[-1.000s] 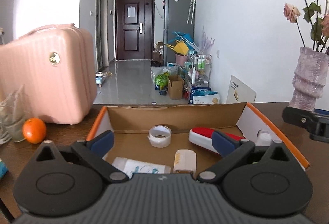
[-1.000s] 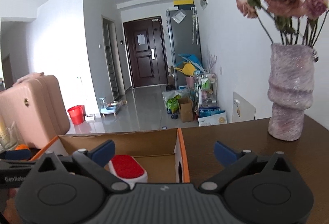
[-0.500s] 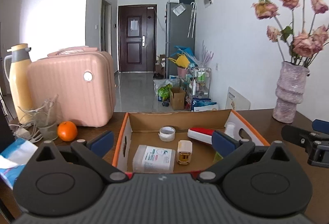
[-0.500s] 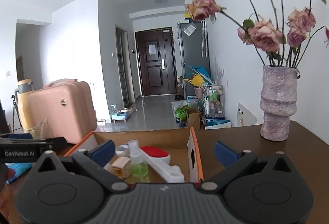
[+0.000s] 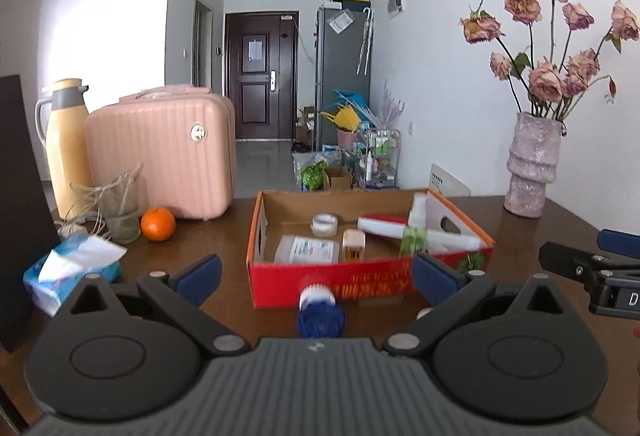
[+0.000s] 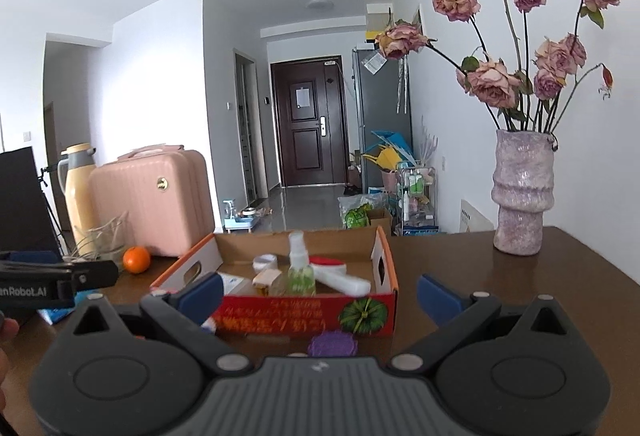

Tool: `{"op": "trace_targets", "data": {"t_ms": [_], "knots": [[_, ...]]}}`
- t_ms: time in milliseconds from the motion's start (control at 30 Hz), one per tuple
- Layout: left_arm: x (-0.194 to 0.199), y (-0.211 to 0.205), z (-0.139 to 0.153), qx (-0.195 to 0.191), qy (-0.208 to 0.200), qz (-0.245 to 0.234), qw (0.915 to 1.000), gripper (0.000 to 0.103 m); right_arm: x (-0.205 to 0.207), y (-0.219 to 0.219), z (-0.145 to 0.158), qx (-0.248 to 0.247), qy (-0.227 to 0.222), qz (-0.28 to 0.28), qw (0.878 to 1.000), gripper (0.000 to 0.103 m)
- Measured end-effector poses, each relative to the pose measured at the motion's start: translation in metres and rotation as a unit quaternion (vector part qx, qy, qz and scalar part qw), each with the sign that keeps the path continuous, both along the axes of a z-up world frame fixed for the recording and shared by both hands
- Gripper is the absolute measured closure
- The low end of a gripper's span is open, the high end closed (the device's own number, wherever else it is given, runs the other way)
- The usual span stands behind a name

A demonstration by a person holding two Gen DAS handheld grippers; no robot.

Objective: Organize rigid objects
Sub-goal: 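Withdraw both tools from the box back to the caps on the table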

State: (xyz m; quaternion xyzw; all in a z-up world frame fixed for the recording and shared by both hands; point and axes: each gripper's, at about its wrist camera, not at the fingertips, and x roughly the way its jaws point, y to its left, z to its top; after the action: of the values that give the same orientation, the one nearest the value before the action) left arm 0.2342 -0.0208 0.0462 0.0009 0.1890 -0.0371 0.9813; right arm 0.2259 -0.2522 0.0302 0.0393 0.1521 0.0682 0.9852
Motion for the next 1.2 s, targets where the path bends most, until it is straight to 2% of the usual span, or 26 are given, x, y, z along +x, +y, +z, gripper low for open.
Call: {"op": "trace_targets", "data": {"t_ms": [267,533,1033,1133,1200], "knots": [[-0.019,0.013,-0.028,-0.008,0.037,-0.001,0.9993,0.0,-0.025,0.011,-0.024,-0.01,0.025,0.005,1.0,0.0],[-0.011,0.018,-0.039,-0.008,0.054,0.001,0.9985,0.0,-0.018,0.018,-0.032,-0.017,0.04,0.01,0.999,0.0],[0.04,0.031,-0.055,-0.004,0.093,0.022,0.9955,0.0,0.045,0.044,-0.061,-0.044,0.087,0.031,0.995,0.002],[0.048,0.033,-0.057,-0.002,0.098,0.026,0.9949,0.0,0.058,0.047,-0.07,-0.043,0.101,0.034,0.993,0.006],[0.055,0.035,-0.059,0.0,0.103,0.03,0.9942,0.0,0.07,0.05,-0.077,-0.047,0.118,0.035,0.991,0.013]]}}
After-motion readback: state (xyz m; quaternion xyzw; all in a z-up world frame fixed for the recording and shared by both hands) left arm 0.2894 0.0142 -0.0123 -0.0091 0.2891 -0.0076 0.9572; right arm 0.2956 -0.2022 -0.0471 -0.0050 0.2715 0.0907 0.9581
